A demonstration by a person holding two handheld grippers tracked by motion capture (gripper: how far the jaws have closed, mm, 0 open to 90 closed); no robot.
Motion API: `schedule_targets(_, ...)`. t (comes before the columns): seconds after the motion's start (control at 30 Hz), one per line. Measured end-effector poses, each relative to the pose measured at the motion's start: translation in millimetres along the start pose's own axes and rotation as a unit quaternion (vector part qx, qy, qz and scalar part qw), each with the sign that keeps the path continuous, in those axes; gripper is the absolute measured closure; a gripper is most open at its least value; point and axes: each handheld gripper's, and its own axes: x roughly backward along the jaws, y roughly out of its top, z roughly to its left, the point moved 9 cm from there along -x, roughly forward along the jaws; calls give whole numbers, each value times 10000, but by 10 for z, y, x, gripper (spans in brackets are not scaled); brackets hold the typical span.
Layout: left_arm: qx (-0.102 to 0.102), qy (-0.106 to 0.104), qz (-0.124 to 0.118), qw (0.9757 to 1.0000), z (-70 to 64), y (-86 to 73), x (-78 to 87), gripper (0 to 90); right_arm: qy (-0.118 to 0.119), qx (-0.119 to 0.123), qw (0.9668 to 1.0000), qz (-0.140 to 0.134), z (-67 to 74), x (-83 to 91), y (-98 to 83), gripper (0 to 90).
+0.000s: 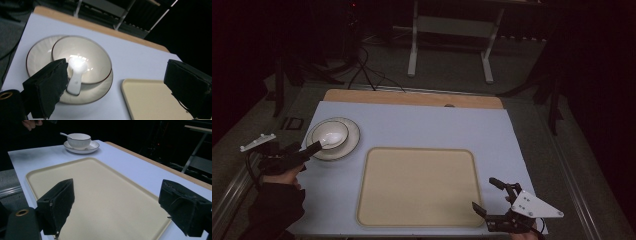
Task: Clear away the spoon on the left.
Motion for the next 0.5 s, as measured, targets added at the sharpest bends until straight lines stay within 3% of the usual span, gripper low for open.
schedule_targets(0.1,223,88,86,9997,66,-48,-19,57,1,-9,10000,8,0,-2,-2,133)
schedule_targets(0.17,428,270,250,9984,132,-87,-40,57,-3,-4,10000,14,-1,-3,-4,132)
schedule_targets(0.23,708,258,465,9961,171,-136,-69,58,-4,-14,10000,8,-4,-4,-4,133)
schedule_targets(0.27,708,258,465,9961,171,-136,-69,58,-4,-14,10000,8,-4,-4,-4,133)
schedule_targets(0.3,1059,263,573,9924,218,-173,-97,58,-7,-11,10000,12,-5,-4,-4,133)
schedule_targets(0.5,1434,225,642,9873,274,-211,-137,117,4,-39,10000,3,-8,-7,-7,133)
